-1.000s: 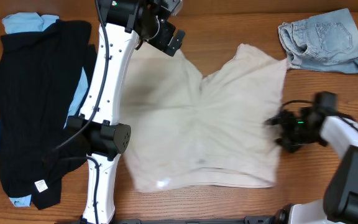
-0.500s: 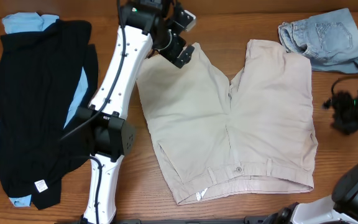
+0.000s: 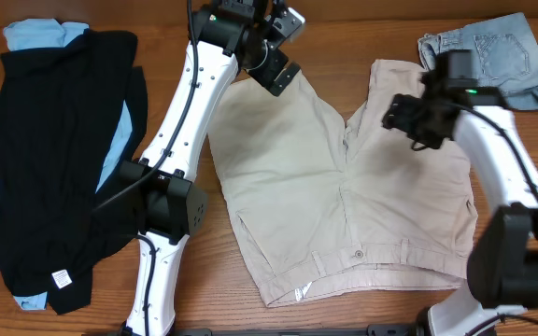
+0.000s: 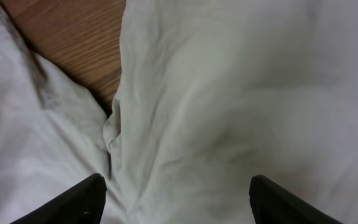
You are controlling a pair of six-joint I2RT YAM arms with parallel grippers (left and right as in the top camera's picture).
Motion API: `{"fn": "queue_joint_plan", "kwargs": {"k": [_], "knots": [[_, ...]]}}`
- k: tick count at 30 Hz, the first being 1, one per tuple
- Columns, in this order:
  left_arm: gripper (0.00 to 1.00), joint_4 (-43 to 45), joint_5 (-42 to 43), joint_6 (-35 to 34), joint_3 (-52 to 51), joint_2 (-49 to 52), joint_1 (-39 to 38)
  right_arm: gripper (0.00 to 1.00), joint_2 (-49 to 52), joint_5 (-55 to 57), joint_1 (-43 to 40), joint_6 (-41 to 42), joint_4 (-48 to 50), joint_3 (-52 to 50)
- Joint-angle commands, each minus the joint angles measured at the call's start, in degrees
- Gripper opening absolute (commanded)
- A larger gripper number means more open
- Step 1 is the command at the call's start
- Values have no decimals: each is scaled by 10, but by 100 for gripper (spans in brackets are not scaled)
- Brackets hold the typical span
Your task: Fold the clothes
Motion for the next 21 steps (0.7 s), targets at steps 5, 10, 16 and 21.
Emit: {"fn": "queue_joint_plan", "kwargs": {"k": [5, 10, 16, 21], "knots": [[100, 0, -141, -6, -1, 5, 20, 77, 93, 75, 56, -7, 77, -3], [100, -3, -210, -26, -1, 5, 33, 76, 139, 99, 86, -25, 89, -3], [100, -3, -225, -30, -1, 5, 54, 72, 155, 88, 132, -85, 86, -3], [100, -5, -225, -51, -1, 5, 70, 70, 155, 72, 212, -133, 61, -3]]}}
